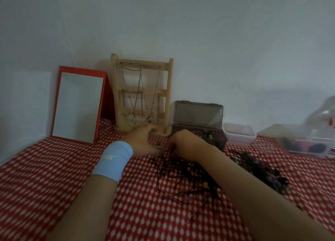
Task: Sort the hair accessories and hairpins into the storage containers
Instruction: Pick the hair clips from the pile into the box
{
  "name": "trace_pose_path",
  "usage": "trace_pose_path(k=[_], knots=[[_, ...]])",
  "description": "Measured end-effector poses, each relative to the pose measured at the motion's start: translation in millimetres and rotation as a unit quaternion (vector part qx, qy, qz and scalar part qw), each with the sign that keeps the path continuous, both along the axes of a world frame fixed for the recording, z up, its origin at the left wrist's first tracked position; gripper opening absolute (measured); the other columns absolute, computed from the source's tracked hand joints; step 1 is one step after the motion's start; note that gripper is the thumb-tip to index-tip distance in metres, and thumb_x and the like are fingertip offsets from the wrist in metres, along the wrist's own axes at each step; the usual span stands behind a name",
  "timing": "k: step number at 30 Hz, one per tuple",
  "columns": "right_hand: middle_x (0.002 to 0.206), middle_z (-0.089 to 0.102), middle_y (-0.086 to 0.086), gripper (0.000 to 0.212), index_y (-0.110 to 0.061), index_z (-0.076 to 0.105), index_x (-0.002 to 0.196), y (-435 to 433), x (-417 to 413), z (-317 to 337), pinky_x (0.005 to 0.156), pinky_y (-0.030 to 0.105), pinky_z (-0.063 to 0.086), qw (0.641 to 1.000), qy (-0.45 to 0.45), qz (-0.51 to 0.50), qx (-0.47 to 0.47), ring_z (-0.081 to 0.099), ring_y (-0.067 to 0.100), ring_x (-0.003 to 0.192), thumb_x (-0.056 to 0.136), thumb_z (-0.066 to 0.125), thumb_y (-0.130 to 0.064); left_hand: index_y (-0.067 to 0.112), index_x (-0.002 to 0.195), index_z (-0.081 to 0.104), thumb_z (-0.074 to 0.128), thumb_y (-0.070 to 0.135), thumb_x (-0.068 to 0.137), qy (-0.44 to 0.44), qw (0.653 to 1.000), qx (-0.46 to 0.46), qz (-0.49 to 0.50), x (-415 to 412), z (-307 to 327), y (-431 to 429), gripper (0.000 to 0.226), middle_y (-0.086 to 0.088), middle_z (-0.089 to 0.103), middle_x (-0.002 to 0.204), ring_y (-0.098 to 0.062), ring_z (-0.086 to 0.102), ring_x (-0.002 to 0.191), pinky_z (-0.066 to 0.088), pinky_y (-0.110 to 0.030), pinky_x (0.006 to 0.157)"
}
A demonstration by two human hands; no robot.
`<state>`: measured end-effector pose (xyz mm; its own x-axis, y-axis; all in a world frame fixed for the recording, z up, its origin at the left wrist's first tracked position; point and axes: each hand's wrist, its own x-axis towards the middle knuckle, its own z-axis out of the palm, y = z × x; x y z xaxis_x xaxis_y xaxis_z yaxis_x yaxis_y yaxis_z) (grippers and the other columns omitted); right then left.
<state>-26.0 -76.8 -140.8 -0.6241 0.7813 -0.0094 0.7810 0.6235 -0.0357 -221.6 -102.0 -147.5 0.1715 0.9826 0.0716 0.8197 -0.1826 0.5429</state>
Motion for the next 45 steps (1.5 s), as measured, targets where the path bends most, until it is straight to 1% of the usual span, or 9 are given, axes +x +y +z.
trace_pose_path(k=[7,10,15,18,21,28,33,40,45], knots=[[0.109,0.069,-0.008,0.023,-0.022,0.075,0.111,-9,40,31,0.081,0.011,0.041,0.980,0.192,-0.046,0.004,0.056,0.001,0.088,0.091,0.064,-0.016,0.031,0.124,0.050,0.080,0.052,0.064,0.028,0.999,0.022,-0.028,25,11,-11,0.071,0.012,0.048,0.119,-0.010,0.052,0.108,0.047,-0.034,0.097],[0.109,0.072,-0.004,0.024,-0.021,0.075,0.112,-4,57,35,0.083,0.016,0.045,0.974,0.208,-0.084,0.028,0.056,0.003,0.087,0.092,0.062,-0.017,0.033,0.117,0.051,0.080,0.051,0.064,0.024,0.998,0.017,-0.063,41,8,-14,0.063,0.010,0.049,0.118,-0.009,0.054,0.102,0.049,-0.031,0.092],[0.125,0.069,0.003,0.031,-0.017,0.070,0.125,0,81,30,0.094,0.020,0.041,0.959,0.239,-0.143,0.042,0.062,0.017,0.113,0.095,0.065,-0.021,0.030,0.124,0.052,0.074,0.052,0.072,0.098,0.988,0.099,-0.063,52,-2,-15,0.061,0.009,0.044,0.122,-0.011,0.043,0.115,0.041,-0.030,0.097],[0.114,0.072,-0.001,0.022,-0.019,0.075,0.115,-8,93,31,0.087,0.016,0.043,0.956,0.256,-0.135,0.039,0.063,0.007,0.095,0.094,0.067,-0.021,0.033,0.114,0.057,0.074,0.050,0.071,0.113,0.971,0.201,-0.062,59,2,-17,0.050,0.013,0.040,0.110,-0.008,0.035,0.111,0.037,-0.030,0.090],[0.105,0.074,-0.009,0.016,-0.024,0.078,0.104,-18,104,30,0.083,0.013,0.047,0.974,0.208,-0.088,0.014,0.057,-0.005,0.080,0.092,0.069,-0.018,0.035,0.103,0.066,0.069,0.036,0.083,0.128,0.955,0.247,-0.103,78,4,-21,0.020,0.013,0.049,0.104,-0.008,0.041,0.104,0.040,-0.030,0.087],[0.114,0.070,-0.009,0.035,-0.034,0.077,0.109,-25,118,18,0.089,0.023,0.050,0.996,0.019,-0.091,0.015,0.065,0.012,0.097,0.091,0.063,-0.006,0.038,0.111,0.070,0.058,0.022,0.091,0.293,0.920,0.195,-0.175,106,-11,-12,0.028,0.014,0.059,0.116,-0.017,0.044,0.108,0.036,-0.036,0.097],[0.118,0.069,-0.003,0.047,-0.034,0.072,0.118,-23,122,1,0.088,0.034,0.055,0.996,-0.023,-0.067,0.055,0.065,0.019,0.101,0.086,0.061,-0.001,0.041,0.115,0.067,0.058,0.017,0.090,0.314,0.922,0.148,-0.170,104,-13,0,0.036,0.012,0.058,0.118,-0.020,0.046,0.109,0.039,-0.037,0.098],[0.110,0.069,-0.009,0.024,-0.027,0.074,0.112,-14,132,0,0.084,0.024,0.050,0.996,0.070,-0.060,-0.006,0.061,0.008,0.091,0.089,0.072,-0.024,0.031,0.114,0.069,0.055,0.017,0.094,0.406,0.886,0.143,-0.173,104,-12,7,0.028,0.004,0.060,0.114,-0.023,0.045,0.111,0.036,-0.036,0.097],[0.091,0.063,-0.023,0.022,-0.038,0.069,0.095,-22,138,-4,0.073,0.014,0.052,0.973,0.208,-0.066,-0.070,0.061,-0.005,0.079,0.085,0.076,-0.018,0.036,0.110,0.069,0.059,0.028,0.092,0.413,0.890,0.127,-0.148,102,-11,10,0.022,0.006,0.059,0.111,-0.023,0.045,0.111,0.035,-0.036,0.099]])
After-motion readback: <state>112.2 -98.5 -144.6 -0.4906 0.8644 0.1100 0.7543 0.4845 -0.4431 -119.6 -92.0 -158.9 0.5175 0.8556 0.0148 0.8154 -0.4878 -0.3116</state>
